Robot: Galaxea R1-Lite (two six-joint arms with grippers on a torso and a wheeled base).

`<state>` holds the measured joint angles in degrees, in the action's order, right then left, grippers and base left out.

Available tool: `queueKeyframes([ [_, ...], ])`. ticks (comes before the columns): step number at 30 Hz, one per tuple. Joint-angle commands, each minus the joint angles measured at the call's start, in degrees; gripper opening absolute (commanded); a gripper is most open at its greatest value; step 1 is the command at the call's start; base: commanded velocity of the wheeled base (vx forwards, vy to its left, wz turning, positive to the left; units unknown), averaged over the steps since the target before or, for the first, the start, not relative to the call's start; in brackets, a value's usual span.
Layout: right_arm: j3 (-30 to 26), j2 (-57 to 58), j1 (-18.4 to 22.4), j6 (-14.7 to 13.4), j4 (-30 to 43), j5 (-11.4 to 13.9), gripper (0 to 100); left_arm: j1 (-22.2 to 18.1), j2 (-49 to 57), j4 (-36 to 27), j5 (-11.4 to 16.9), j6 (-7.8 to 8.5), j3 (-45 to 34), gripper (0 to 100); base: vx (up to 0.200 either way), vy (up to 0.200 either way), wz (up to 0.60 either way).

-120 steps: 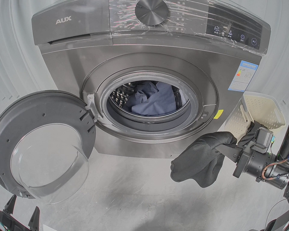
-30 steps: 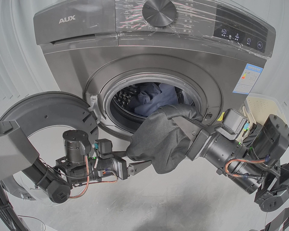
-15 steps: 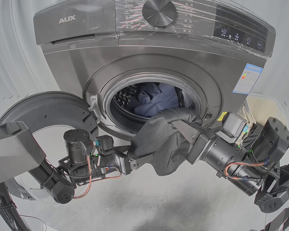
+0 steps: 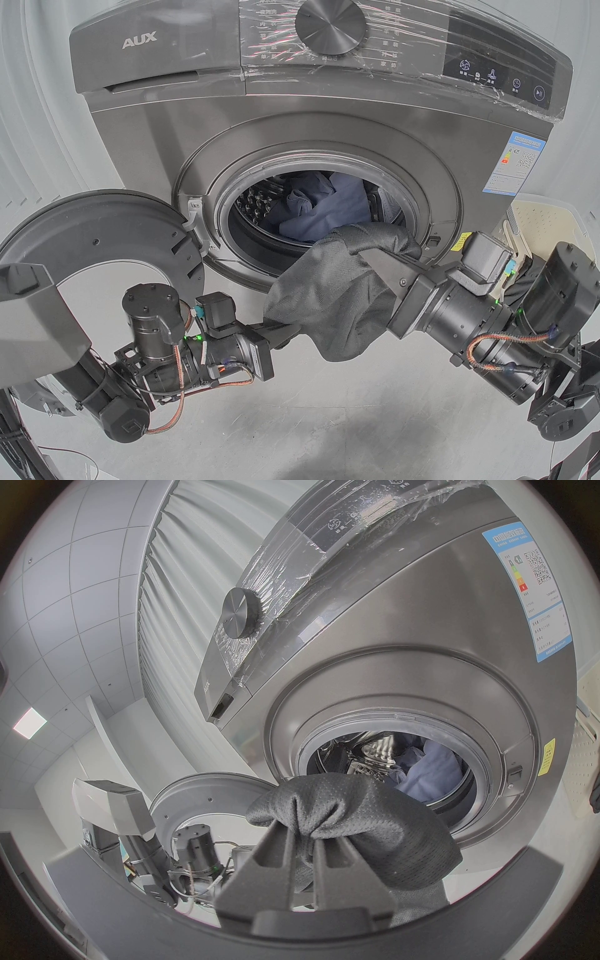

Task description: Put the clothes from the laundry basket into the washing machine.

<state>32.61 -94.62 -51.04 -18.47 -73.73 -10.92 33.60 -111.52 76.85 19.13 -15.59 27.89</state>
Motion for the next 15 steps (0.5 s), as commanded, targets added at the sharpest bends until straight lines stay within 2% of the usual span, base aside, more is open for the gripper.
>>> queueKeyframes([
  [1,-0.1,-0.5,0.4,0.0,0.0,0.3,0,2.3,4.7,1.9,-1.1,-0.05,-3.4,0,0.000,0.000,0.00],
  [4,-0.2,-0.8,0.4,0.0,0.0,0.4,0,3.8,8.2,2.3,-1.2,-0.14,-5.0,0,0.000,0.000,0.00],
  [8,-0.5,-1.8,0.5,0.0,0.0,0.9,0,4.5,12.5,2.4,-1.8,-1.55,-5.1,0,0.000,0.000,0.00],
  [9,-0.5,-1.9,0.5,0.0,0.0,0.9,100,4.6,12.6,2.4,-1.8,-1.63,-5.2,0,0.000,0.000,0.00],
  [10,-1.1,-2.5,0.5,0.0,-0.1,1.0,100,5.0,14.3,2.5,-1.8,-2.34,-5.1,0,0.000,0.000,0.00],
  [15,-2.0,-3.7,0.6,0.1,-0.6,1.0,100,5.8,16.5,2.5,-2.3,-2.69,-4.7,0,0.000,0.000,0.00],
])
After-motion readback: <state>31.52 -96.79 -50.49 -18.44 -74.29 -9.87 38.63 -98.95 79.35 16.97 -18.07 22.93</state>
